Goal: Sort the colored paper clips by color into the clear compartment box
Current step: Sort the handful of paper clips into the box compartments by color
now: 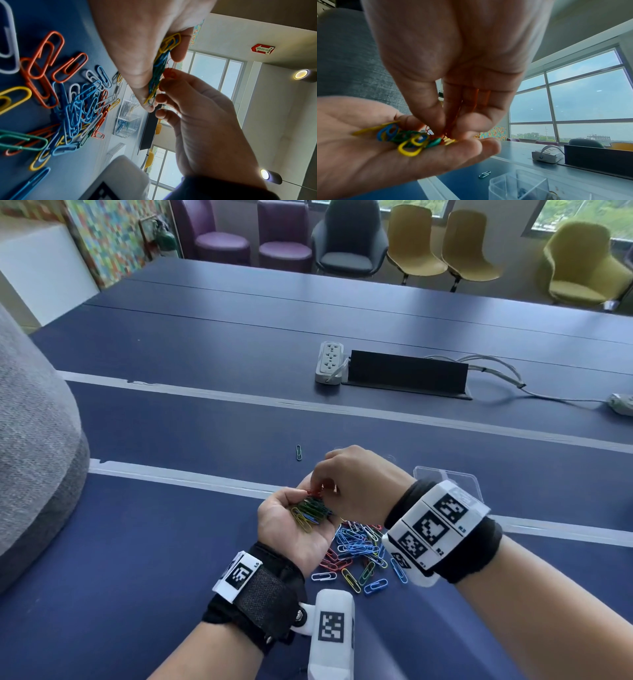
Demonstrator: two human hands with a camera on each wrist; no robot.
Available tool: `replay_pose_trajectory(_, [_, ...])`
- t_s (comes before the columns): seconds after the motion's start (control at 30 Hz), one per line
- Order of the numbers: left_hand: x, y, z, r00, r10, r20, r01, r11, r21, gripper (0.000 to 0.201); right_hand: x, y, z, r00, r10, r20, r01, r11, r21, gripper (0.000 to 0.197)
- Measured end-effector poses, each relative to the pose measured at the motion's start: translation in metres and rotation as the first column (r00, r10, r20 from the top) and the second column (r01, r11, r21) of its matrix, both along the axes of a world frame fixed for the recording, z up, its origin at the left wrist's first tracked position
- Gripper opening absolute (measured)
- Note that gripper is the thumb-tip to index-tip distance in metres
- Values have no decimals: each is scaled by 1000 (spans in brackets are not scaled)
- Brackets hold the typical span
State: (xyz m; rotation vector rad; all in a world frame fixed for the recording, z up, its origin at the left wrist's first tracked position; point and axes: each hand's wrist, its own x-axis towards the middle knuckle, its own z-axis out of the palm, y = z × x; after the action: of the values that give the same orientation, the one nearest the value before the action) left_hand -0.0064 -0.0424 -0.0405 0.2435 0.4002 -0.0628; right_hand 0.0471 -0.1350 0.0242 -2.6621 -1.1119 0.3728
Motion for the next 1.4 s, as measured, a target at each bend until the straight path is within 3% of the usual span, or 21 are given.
replay_pose_trajectory(0.23, [-2, -1, 3, 999, -14, -34, 15, 1000, 17, 37, -1, 3, -2, 1000, 4, 10, -4, 999, -46, 23])
replay_pose_trajectory(0.47, [-1, 0, 1, 999, -5, -33, 4, 1000, -12, 23, 4, 1, -7, 994, -87, -70, 94, 990, 102, 17])
replay_pose_trajectory(0.9, [0, 0, 0, 998, -26, -64, 27, 1000, 7, 42, 15, -5, -9, 978, -127, -166, 162, 962, 221, 12])
replay_pose_trajectory(0.97, [-1, 2, 0, 998, -49, -51, 49, 999, -1, 37, 22, -8, -3, 968, -153, -197, 203, 942, 267, 10])
replay_pose_trajectory(1.07, [-1, 6, -2, 996, -61, -60, 61, 998, -1, 47, 44, -18, 8, 951, -233, -204, 292, 896, 336, 8])
replay_pose_trajectory(1.13, [-1, 7, -3, 996, -62, -67, 63, 998, 3, 48, 61, -24, 12, 941, -307, -140, 337, 889, 311, 10])
replay_pose_trajectory(1.27, [0, 8, -3, 995, -63, -78, 66, 997, 32, 47, 78, -25, 4, 942, -334, 13, 333, 941, 53, 17])
replay_pose_trajectory(1.4, [2, 11, -5, 995, -47, -90, 51, 998, 38, 45, 73, -14, -5, 957, -288, -26, 287, 957, -38, 18])
